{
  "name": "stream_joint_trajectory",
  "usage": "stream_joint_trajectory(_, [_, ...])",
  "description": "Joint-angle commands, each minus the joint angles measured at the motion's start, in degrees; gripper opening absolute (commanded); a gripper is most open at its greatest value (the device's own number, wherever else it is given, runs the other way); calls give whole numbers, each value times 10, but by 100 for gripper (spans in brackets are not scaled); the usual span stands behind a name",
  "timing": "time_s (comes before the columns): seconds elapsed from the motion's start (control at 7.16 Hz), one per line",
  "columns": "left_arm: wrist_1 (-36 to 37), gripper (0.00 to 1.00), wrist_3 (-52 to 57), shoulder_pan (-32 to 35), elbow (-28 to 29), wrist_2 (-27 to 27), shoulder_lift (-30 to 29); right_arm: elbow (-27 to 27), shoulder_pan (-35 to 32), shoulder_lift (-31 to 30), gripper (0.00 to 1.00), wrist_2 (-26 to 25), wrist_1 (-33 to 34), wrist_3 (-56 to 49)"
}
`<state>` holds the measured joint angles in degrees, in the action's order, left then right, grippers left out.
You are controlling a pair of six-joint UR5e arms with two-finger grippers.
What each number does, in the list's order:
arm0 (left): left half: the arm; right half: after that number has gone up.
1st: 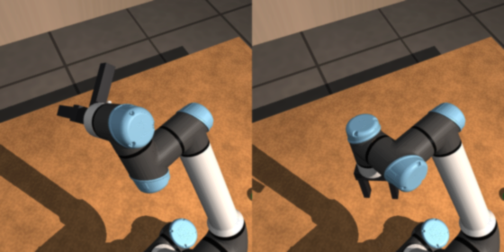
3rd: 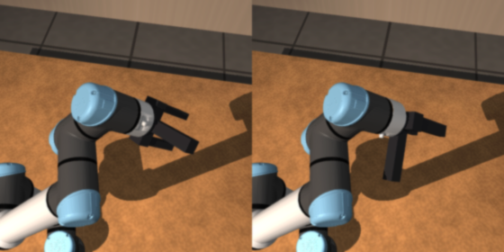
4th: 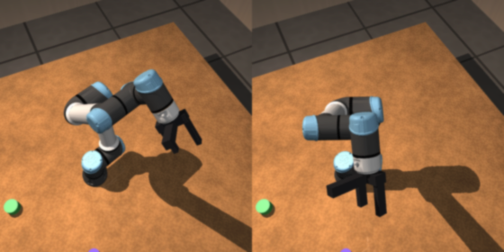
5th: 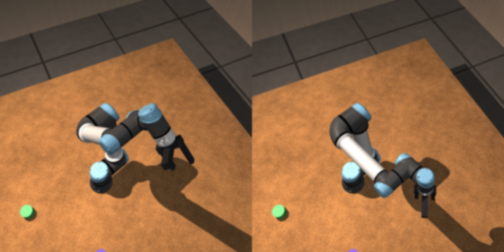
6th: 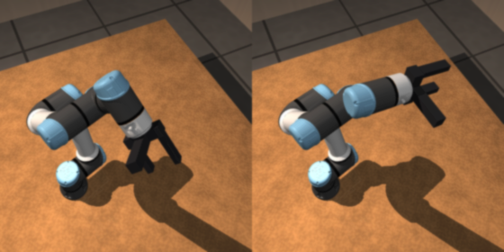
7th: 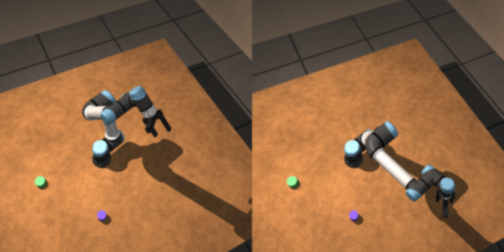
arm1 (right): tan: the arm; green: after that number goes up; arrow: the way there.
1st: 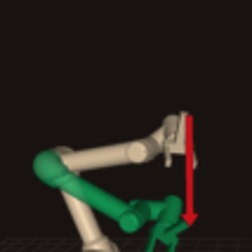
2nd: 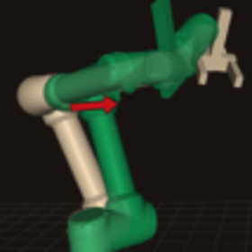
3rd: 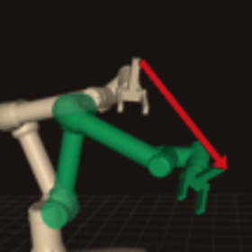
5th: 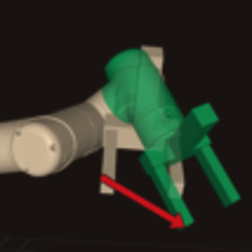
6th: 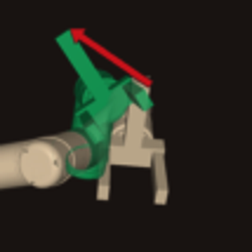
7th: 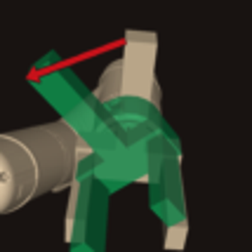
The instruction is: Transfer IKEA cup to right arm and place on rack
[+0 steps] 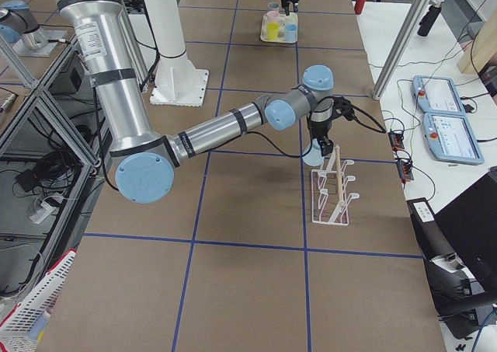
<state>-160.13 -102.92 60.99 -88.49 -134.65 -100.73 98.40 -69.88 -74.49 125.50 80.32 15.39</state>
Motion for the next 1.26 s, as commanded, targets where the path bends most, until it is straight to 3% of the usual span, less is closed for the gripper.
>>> stream_joint_trajectory(0.0, [0,100,0,0,0,0,1,-6,1,5,0,-1,0,-5])
stream_joint_trajectory(0.84, [-2,100,0,0,-1,0,4,-58,2,29,1,-1,-3,-12])
stream_joint_trajectory(0.98, [-2,100,0,0,-1,0,4,-62,2,29,10,-1,-3,-12])
stream_joint_trajectory(1.12, [-2,100,0,0,0,0,4,-65,4,29,43,-1,-3,-8])
